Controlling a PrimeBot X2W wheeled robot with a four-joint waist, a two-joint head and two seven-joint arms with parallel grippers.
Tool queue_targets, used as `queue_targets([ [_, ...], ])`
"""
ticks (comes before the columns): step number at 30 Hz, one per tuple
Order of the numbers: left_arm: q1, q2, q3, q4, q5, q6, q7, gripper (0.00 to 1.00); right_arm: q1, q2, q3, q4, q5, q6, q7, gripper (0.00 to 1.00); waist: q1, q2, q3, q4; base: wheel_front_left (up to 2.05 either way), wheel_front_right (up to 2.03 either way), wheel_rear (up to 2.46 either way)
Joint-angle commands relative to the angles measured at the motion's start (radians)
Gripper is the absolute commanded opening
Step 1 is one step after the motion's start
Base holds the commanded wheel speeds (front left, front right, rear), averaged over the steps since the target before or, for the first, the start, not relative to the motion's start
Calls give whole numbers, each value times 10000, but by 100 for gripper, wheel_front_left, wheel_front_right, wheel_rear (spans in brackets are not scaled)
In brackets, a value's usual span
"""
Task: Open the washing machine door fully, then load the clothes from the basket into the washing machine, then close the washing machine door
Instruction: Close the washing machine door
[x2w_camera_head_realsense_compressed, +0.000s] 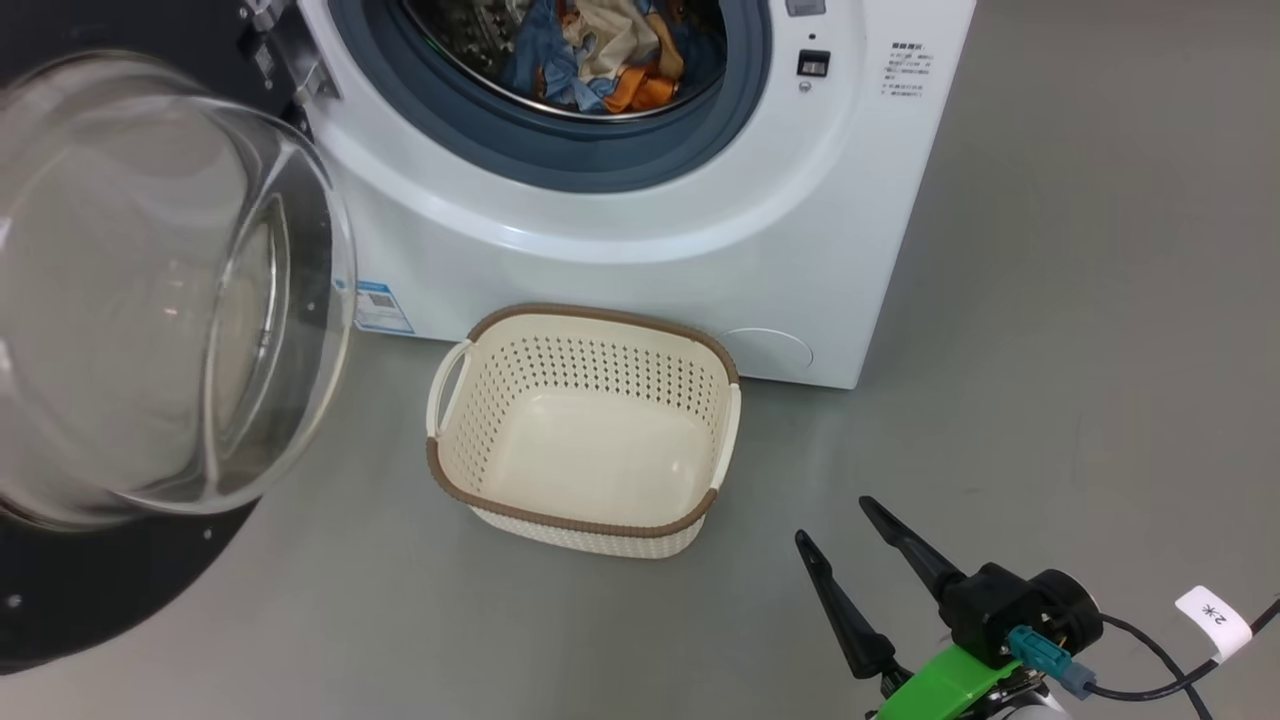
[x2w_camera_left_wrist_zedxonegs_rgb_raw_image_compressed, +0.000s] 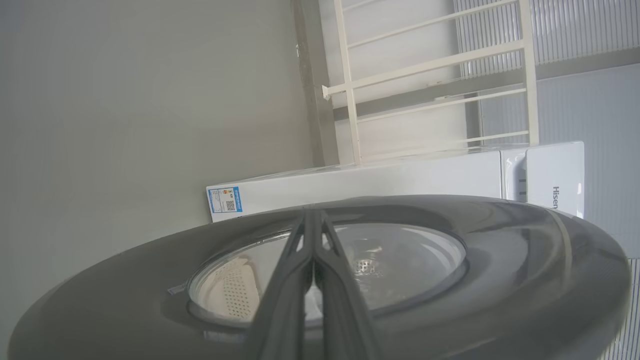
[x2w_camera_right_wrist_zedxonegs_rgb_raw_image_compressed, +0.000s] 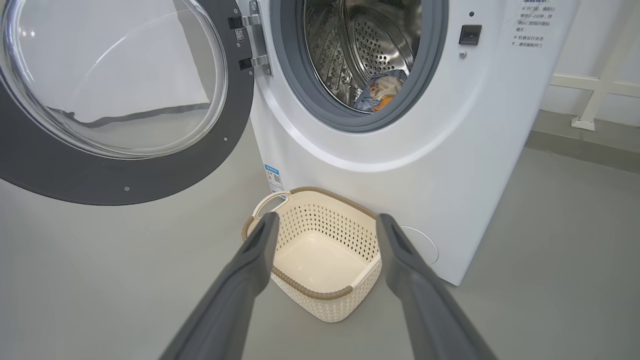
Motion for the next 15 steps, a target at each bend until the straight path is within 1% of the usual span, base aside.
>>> queue_targets([
  [1, 255, 386, -3, -401, -95, -96, 259, 0, -52, 124, 190, -186, 12, 27, -58, 100, -1, 0, -101, -4, 0, 0, 0],
  [9, 1285, -127, -164, -1828, -603, -97, 1203, 0, 109, 283, 182, -93, 34, 27, -58, 100, -1, 0, -496, 0, 0, 0, 0],
  [15, 2008, -648, -322, -2967, -950, -97, 1803, 0, 203, 387, 220, -24, 93, 27, -58, 100, -1, 0, -791, -41, 0, 0, 0],
])
